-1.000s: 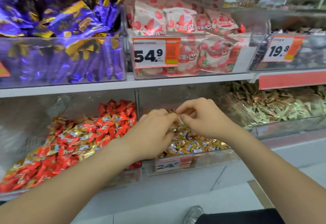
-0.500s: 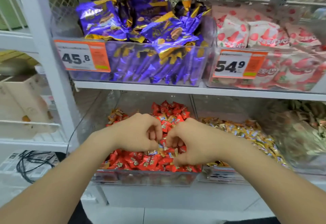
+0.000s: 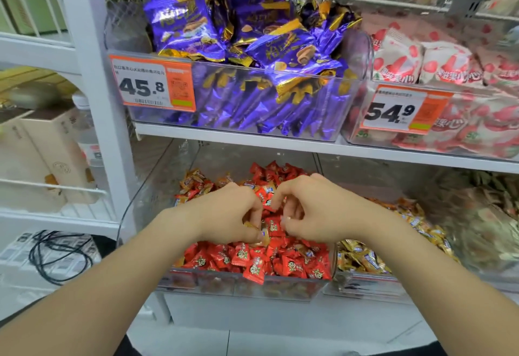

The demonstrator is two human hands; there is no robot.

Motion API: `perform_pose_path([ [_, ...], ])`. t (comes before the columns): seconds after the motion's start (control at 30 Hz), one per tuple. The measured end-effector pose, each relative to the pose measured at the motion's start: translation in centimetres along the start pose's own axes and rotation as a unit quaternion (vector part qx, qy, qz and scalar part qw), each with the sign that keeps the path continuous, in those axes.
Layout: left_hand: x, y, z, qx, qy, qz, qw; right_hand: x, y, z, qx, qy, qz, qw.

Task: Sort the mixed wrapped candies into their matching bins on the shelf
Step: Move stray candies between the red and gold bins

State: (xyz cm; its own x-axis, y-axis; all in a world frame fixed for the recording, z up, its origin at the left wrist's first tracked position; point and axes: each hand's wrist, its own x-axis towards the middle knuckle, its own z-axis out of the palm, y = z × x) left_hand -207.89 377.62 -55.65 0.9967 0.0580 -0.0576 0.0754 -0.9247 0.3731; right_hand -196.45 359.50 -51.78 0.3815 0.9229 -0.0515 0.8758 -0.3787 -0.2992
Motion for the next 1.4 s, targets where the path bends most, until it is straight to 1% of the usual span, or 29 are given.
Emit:
perform_pose_path([
  [0.1, -0.2, 0.1, 0.0, -0.023, -0.044, 0.003, 0.999, 0.0, 0.0, -0.2, 0.049, 0.051, 0.017, 0.997],
  [0.2, -0.2, 0.3, 0.6, -0.006, -0.037, 0.013, 0.999, 0.2, -0.1, -0.1, 0.058, 0.072, 0.019, 0.996],
  [0.37, 0.1, 0.1, 0.9, 0.005, 0.024, -0.007, 1.000, -0.3, 0.1, -1.3, 0.051, 0.029, 0.013, 0.998],
  [0.47, 0.2, 0.1, 1.0, 0.008, 0.053, -0.006, 0.999, -1.3, -0.1, -2.0, 0.034, -0.051, 0.009, 0.998],
  [0.53, 0.1, 0.2, 1.1, -0.010, 0.076, -0.007, 0.997, -1.9, -0.1, -1.8, -0.012, -0.110, -0.004, 0.994],
  [0.6, 0.0, 0.3, 1.0, -0.031, 0.102, -0.011, 0.994, -2.1, 0.2, -1.1, -0.090, -0.137, -0.019, 0.986],
  [0.63, -0.1, 0.3, 0.9, -0.045, 0.111, -0.018, 0.993, -1.9, 0.3, -0.7, -0.119, -0.141, -0.018, 0.983],
  [0.7, -0.3, 0.4, 0.5, -0.072, 0.113, -0.035, 0.990, -1.7, 0.6, -0.1, -0.137, -0.130, -0.016, 0.982],
  [0.8, -0.4, 0.2, 0.2, -0.112, 0.096, -0.057, 0.987, -1.5, 1.3, 0.4, -0.103, -0.098, -0.039, 0.989],
  [0.83, -0.5, 0.1, 0.1, -0.141, 0.087, -0.068, 0.984, -1.6, 1.4, 0.4, -0.089, -0.085, -0.041, 0.992],
  [0.87, -0.5, 0.1, 0.1, -0.192, 0.078, -0.086, 0.974, -1.6, 1.5, 0.3, -0.075, -0.066, -0.040, 0.994],
  [0.9, -0.4, 0.2, 0.0, -0.263, 0.069, -0.114, 0.956, -1.6, 1.6, 0.1, -0.056, -0.042, -0.040, 0.997],
  [0.93, -0.4, 0.4, 0.0, -0.340, 0.062, -0.147, 0.927, -1.6, 1.5, -0.1, -0.029, -0.016, -0.041, 0.999],
  [1.0, -0.5, 0.8, -0.4, -0.475, 0.051, -0.210, 0.853, -1.5, 1.3, -0.5, 0.035, 0.035, -0.048, 0.998],
  [1.03, -0.6, 0.9, -0.6, -0.520, 0.052, -0.235, 0.819, -1.5, 1.1, -0.5, 0.064, 0.058, -0.049, 0.995],
  [1.07, -0.8, 0.9, -0.9, -0.550, 0.053, -0.256, 0.793, -1.3, 1.0, -0.4, 0.089, 0.079, -0.045, 0.992],
  [1.1, -0.9, 0.8, -1.1, -0.565, 0.054, -0.272, 0.777, -1.1, 0.9, -0.3, 0.109, 0.097, -0.039, 0.989],
  [1.13, -1.1, 0.7, -1.4, -0.564, 0.058, -0.287, 0.772, -0.7, 0.7, -0.1, 0.121, 0.109, -0.030, 0.986],
  [1.2, -1.4, 0.5, -1.9, -0.529, 0.064, -0.309, 0.788, 0.1, 0.4, 0.3, 0.129, 0.110, -0.011, 0.985],
  [1.27, -1.3, -0.1, -1.7, -0.466, 0.074, -0.310, 0.825, 0.8, 0.2, 0.6, 0.117, 0.092, 0.003, 0.989],
  [1.33, -1.3, -0.3, -1.3, -0.396, 0.103, -0.287, 0.866, 1.3, 0.1, 1.0, 0.097, 0.074, 0.008, 0.993],
  [1.4, -1.7, -0.4, -0.9, -0.342, 0.106, -0.253, 0.899, 1.7, 0.0, 1.5, 0.073, 0.063, -0.006, 0.995],
])
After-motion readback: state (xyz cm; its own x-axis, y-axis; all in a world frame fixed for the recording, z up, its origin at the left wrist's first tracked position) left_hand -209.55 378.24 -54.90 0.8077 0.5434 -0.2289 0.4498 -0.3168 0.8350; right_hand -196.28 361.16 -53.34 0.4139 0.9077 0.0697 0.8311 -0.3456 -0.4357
